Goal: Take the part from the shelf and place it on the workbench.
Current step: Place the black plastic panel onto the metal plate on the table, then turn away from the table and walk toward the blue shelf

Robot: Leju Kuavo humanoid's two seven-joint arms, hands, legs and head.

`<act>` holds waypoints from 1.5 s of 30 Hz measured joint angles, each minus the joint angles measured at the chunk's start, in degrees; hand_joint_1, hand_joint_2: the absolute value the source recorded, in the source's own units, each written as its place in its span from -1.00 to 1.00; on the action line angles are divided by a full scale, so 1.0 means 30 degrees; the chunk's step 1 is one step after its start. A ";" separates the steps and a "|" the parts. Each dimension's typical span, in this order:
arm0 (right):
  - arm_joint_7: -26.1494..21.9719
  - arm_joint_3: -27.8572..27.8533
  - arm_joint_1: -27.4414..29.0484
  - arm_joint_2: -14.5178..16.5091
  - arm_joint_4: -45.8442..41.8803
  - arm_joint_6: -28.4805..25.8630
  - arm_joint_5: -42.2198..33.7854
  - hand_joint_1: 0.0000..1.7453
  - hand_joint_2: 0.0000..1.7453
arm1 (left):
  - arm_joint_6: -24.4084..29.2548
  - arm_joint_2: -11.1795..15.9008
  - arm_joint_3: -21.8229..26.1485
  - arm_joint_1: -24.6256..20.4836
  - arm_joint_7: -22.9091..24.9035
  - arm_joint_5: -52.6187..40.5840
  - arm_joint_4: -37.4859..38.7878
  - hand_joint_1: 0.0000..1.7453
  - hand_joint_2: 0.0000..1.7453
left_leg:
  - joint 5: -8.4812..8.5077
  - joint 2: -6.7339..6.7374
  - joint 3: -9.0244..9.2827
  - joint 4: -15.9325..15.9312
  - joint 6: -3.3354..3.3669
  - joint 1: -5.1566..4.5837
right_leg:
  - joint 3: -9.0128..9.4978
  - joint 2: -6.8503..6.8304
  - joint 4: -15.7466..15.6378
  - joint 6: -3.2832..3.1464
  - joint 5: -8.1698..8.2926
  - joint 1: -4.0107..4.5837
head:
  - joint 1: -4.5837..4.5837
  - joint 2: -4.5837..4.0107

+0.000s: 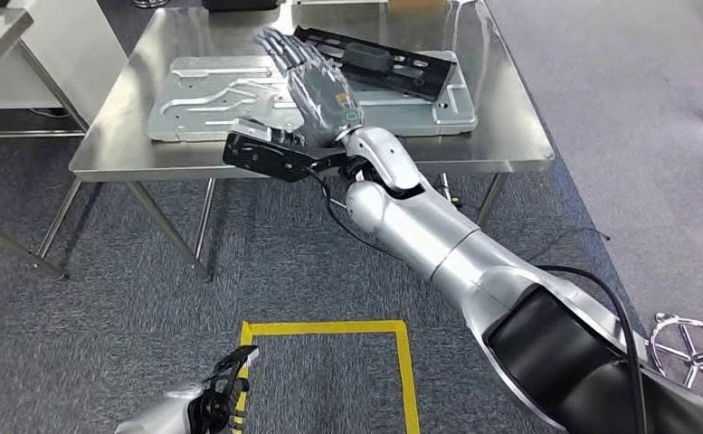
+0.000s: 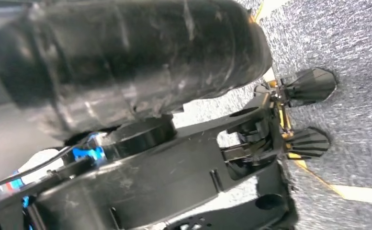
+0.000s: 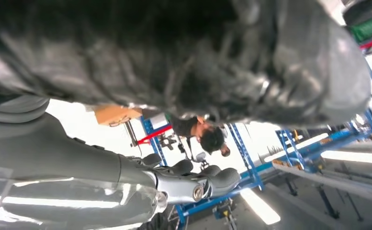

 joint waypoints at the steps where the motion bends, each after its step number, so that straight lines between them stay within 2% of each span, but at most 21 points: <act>1: 0.0069 0.0011 0.0002 0.0005 -0.0016 0.0024 -0.0013 -1.00 -1.00 | 0.0375 0.0047 0.0000 0.0015 -0.0146 0.0122 0.0018 -1.00 -1.00 | -0.0088 -0.0009 -0.0095 0.0081 -0.0112 0.0030 | -0.0066 -0.0021 -0.0056 -0.0154 0.0114 -0.0020 | -0.0009 0.0000; 4: 0.0328 0.0063 0.0005 0.0044 -0.0169 0.0120 -0.0025 -1.00 -1.00 | 0.1449 0.0162 0.0000 0.0068 -0.0605 0.0471 0.0064 -1.00 -1.00 | -0.1823 -0.0007 -0.0905 0.2077 -0.0396 0.0143 | -0.0432 -0.0076 -0.0148 -0.0593 0.0561 -0.0058 | -0.0091 0.0000; 6: 0.0486 0.0125 0.0040 0.0056 -0.0281 0.0227 -0.0029 -1.00 -1.00 | 0.1979 0.0184 0.0000 0.0124 -0.0880 0.0648 0.0073 -1.00 -1.00 | -0.3130 -0.0003 -0.1605 0.4467 -0.0518 0.0180 | -0.0782 -0.0067 -0.0135 -0.0671 0.0827 -0.0016 | -0.0102 0.0000; 7: 0.0568 0.0160 0.0080 0.0055 -0.0333 0.0284 -0.0029 -1.00 -1.00 | 0.2207 0.0190 0.0000 0.0163 -0.0997 0.0717 0.0075 -1.00 -1.00 | -0.3309 -0.0004 -0.1688 0.5168 -0.0541 0.0185 | -0.0961 -0.0058 -0.0126 -0.0673 0.0957 0.0004 | -0.0096 0.0000; 9: 0.0723 0.0229 0.0157 0.0042 -0.0472 0.0322 -0.0029 -1.00 -1.00 | 0.2620 0.0201 0.0000 0.0217 -0.1167 0.0799 0.0086 -1.00 -1.00 | -0.2688 -0.0007 -0.0832 0.4491 -0.0479 0.0181 | -0.1277 -0.0023 -0.0102 -0.0636 0.1192 0.0032 | -0.0104 0.0000; 11: 0.0864 0.0277 0.0172 0.0018 -0.0660 0.0308 -0.0029 -1.00 -1.00 | 0.3120 0.0232 0.0002 0.0206 -0.1445 0.0852 0.0100 -1.00 -1.00 | -0.2051 -0.0031 0.0965 0.1947 -0.0278 0.0137 | -0.1490 0.0010 -0.0091 -0.0534 0.1390 0.0063 | -0.0102 0.0000; 12: 0.0926 0.0288 0.0173 -0.0002 -0.0754 0.0300 -0.0029 -1.00 -1.00 | 0.3542 0.0245 0.0004 0.0183 -0.1723 0.0943 0.0104 -1.00 -1.00 | -0.1973 -0.0052 0.1674 0.0847 -0.0171 0.0080 | -0.1555 0.0008 -0.0107 -0.0446 0.1497 0.0067 | -0.0093 0.0000; 14: 0.1069 0.0290 0.0219 -0.0049 -0.0914 0.0293 -0.0029 -1.00 -1.00 | 0.4762 0.0246 0.0007 0.0150 -0.2643 0.1313 0.0104 -1.00 -1.00 | -0.2074 -0.0082 0.2209 -0.0130 0.0004 -0.0057 | -0.1621 -0.0005 -0.0192 -0.0240 0.1721 0.0052 | -0.0078 0.0000; 17: 0.1281 0.0291 0.0435 -0.0233 -0.1159 0.0279 -0.0024 -1.00 -1.00 | 0.6480 0.0144 0.0020 0.0109 -0.4472 0.1896 0.0104 -1.00 -1.00 | -0.1619 0.0001 0.2101 -0.0523 0.0387 -0.0009 | -0.1770 0.0014 -0.0077 0.0064 0.1617 0.0053 | -0.0053 0.0000; 19: 0.1353 0.0292 0.0579 -0.0423 -0.1304 0.0269 -0.0015 -1.00 -1.00 | 0.7027 0.0077 0.0031 -0.0026 -0.5473 0.2025 0.0104 -1.00 -1.00 | -0.1248 0.0079 0.1891 -0.0726 0.0630 0.0079 | -0.2380 0.0022 0.1446 0.0184 0.0388 0.0065 | -0.0009 0.0000; 21: 0.1390 0.0293 0.0764 -0.0557 -0.1426 0.0268 -0.0013 -1.00 -1.00 | 0.7311 0.0073 0.0035 -0.0157 -0.5969 0.2073 0.0104 -1.00 -1.00 | -0.1004 0.0079 0.1521 -0.0685 0.0713 0.0062 | -0.3233 0.0025 0.3949 0.0268 -0.1049 0.0059 | 0.0016 0.0000; 23: 0.1395 0.0299 0.0985 -0.0659 -0.1524 0.0268 -0.0015 -1.00 -1.00 | 0.7460 0.0066 0.0040 -0.0206 -0.6286 0.2078 0.0104 -1.00 -1.00 | -0.0837 0.0080 0.1160 -0.0541 0.0691 0.0066 | -0.3283 0.0020 0.4937 0.0333 -0.1378 0.0014 | 0.0017 0.0000; 27: 0.1313 0.0315 0.1085 -0.0716 -0.1827 0.0268 -0.0062 -1.00 -1.00 | 0.7777 0.0086 0.0044 -0.0600 -0.7304 0.1721 0.0107 -1.00 -1.00 | -0.0713 0.0079 0.0490 0.0019 0.0509 0.0069 | -0.0679 0.0014 0.0824 0.0271 0.0031 -0.0058 | 0.0006 0.0000; 29: 0.1918 0.0330 0.1166 -0.0917 -0.2025 0.0264 0.0261 -1.00 -1.00 | 0.7460 0.0194 0.0046 -0.0701 -0.8167 0.1407 0.0111 -1.00 -1.00 | -0.0596 0.0077 0.0263 0.0143 0.0296 0.0029 | -0.0458 0.0034 0.0147 0.0131 0.0113 0.0006 | -0.0014 0.0000; 31: 0.4318 0.0257 0.1750 -0.2060 -0.3024 0.0325 0.1410 -1.00 -1.00 | 0.5654 0.0665 0.0051 0.0223 -1.0762 0.0719 0.0102 -1.00 -1.00 | -0.0489 0.0070 0.0274 0.0092 0.0087 0.0049 | -0.0440 0.0039 0.0062 -0.0060 0.0308 0.0037 | -0.0024 0.0000; 33: 0.6894 -0.0207 0.2889 -0.4132 -0.4986 0.0792 0.2508 -1.00 -1.00 | 0.3258 0.1388 0.0047 0.2123 -1.4236 0.0188 0.0091 -1.00 -1.00 | -0.1023 0.0056 0.0208 0.0577 -0.0044 0.0096 | -0.0235 -0.0010 -0.0172 -0.0299 0.0467 -0.0008 | -0.0048 0.0000; 36: 0.7841 -0.1462 0.4642 -0.6973 -0.7558 0.1969 0.3161 -1.00 -1.00 | 0.1879 0.2273 0.0027 0.4928 -1.6437 0.0211 0.0120 -1.00 -1.00 | -0.3161 0.0058 -0.0996 0.3858 -0.0234 0.0195 | -0.0394 0.0102 -0.0269 -0.0547 0.0698 -0.0020 | -0.0093 0.0000; 38: 0.7932 -0.1853 0.5446 -0.7934 -0.8902 0.2397 0.3573 -1.00 -1.00 | 0.1950 0.2697 0.0022 0.5805 -1.6280 0.0244 0.0146 -1.00 -1.00 | -0.3859 0.0061 -0.1588 0.5565 -0.0311 0.0246 | -0.0798 0.0286 -0.0165 -0.0570 0.0873 0.0002 | -0.0117 0.0000; 40: 0.8085 -0.2014 0.5963 -0.8542 -1.0105 0.2590 0.3889 -1.00 -1.00 | 0.2110 0.2991 0.0026 0.5799 -1.5976 0.0233 0.0148 -1.00 -1.00 | -0.3278 0.0057 -0.0791 0.4610 -0.0239 0.0241 | -0.1057 0.0314 -0.0081 -0.0512 0.0994 0.0002 | -0.0135 0.0000; 43: 0.8361 -0.2408 0.6459 -0.9350 -1.1632 0.2767 0.4133 -1.00 -1.00 | 0.2298 0.3264 0.0027 0.5717 -1.5613 0.0330 0.0146 -1.00 -1.00 | -0.2201 0.0049 0.1614 0.0756 0.0030 0.0128 | -0.1136 0.0157 -0.0082 -0.0320 0.1128 0.0022 | -0.0109 0.0000; 45: 0.8536 -0.2678 0.6712 -0.9840 -1.2535 0.2893 0.4204 -1.00 -1.00 | 0.2331 0.3365 0.0024 0.5797 -1.5354 0.0432 0.0142 -1.00 -1.00 | -0.2136 0.0032 0.1979 -0.0040 0.0140 0.0004 | -0.1185 0.0110 -0.0160 -0.0085 0.1285 0.0020 | -0.0102 0.0000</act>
